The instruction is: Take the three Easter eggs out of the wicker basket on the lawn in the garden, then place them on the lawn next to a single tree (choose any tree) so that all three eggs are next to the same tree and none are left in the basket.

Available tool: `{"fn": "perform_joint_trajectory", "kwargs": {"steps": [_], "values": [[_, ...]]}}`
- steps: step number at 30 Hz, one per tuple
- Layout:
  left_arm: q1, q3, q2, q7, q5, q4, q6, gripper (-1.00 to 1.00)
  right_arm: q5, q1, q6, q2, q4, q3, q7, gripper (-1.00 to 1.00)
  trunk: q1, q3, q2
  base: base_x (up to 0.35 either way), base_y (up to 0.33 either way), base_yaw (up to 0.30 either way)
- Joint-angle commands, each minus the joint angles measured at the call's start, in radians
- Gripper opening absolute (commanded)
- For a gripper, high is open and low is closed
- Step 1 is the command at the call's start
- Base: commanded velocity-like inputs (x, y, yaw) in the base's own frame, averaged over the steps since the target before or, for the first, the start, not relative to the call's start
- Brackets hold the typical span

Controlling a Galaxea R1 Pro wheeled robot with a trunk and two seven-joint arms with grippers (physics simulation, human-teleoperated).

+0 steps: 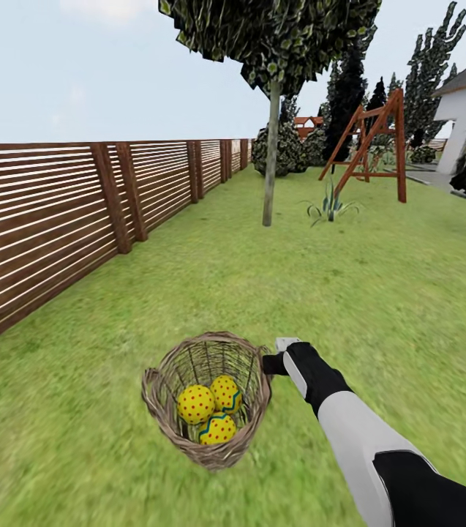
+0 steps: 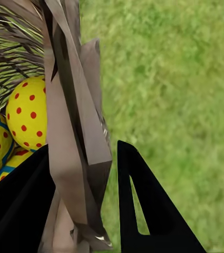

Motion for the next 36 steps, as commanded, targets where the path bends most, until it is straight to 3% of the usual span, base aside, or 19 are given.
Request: {"fn": "perform_joint_trajectory", "kwargs": {"steps": [1, 36], "values": [[-0.001, -0.005, 0.0, 0.0, 0.009, 0.001, -0.003, 1.0, -0.006, -0.001, 0.005, 0.0, -0.002, -0.001, -0.002, -1.0, 0.001, -0.001, -0.001, 0.331, 0.0, 0.08], [-0.001, -0.005, 0.0, 0.0, 0.008, 0.002, -0.003, 1.0, -0.006, -0.001, 0.005, 0.003, -0.026, 0.004, -0.001, -1.0, 0.001, -0.001, -0.001, 0.331, 0.0, 0.003]]}}
